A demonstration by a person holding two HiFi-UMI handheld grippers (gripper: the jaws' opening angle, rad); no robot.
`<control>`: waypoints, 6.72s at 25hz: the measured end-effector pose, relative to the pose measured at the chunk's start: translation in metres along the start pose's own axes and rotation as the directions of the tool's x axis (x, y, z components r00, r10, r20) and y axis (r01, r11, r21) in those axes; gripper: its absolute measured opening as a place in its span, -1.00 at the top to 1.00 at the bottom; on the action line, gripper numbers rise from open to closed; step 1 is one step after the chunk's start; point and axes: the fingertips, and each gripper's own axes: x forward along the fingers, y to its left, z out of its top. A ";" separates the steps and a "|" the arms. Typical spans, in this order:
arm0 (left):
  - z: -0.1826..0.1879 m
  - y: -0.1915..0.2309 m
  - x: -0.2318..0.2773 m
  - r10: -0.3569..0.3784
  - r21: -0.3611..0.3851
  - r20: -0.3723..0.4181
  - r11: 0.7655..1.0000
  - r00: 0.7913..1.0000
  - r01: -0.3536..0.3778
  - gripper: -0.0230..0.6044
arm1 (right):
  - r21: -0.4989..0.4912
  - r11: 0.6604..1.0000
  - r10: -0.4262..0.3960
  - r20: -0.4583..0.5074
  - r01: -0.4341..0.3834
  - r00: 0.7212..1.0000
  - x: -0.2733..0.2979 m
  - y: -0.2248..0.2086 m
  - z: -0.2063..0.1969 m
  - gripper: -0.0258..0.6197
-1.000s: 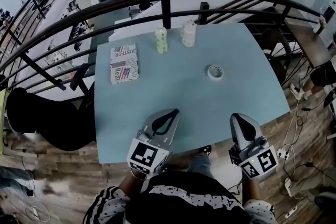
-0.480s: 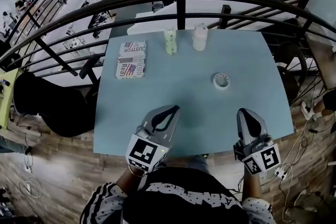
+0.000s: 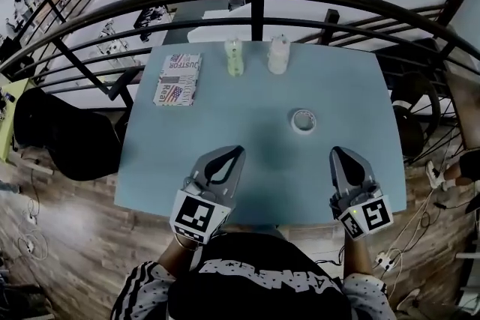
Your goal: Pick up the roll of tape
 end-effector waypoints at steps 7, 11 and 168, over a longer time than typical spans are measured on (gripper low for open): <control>-0.009 -0.006 0.026 0.091 -0.028 -0.007 0.995 0.996 -0.091 0.93 | -0.022 0.998 0.062 -0.065 -0.063 0.996 0.013 -0.040 -0.026 0.92; -0.014 -0.011 0.033 0.127 -0.027 -0.021 0.991 0.992 -0.128 0.93 | -0.032 0.994 0.097 -0.091 -0.100 0.991 0.019 -0.050 -0.038 0.92; -0.045 0.012 0.016 0.251 -0.085 -0.056 0.963 0.966 -0.255 0.93 | -0.127 0.943 0.285 -0.173 -0.308 0.943 0.040 -0.001 -0.038 0.76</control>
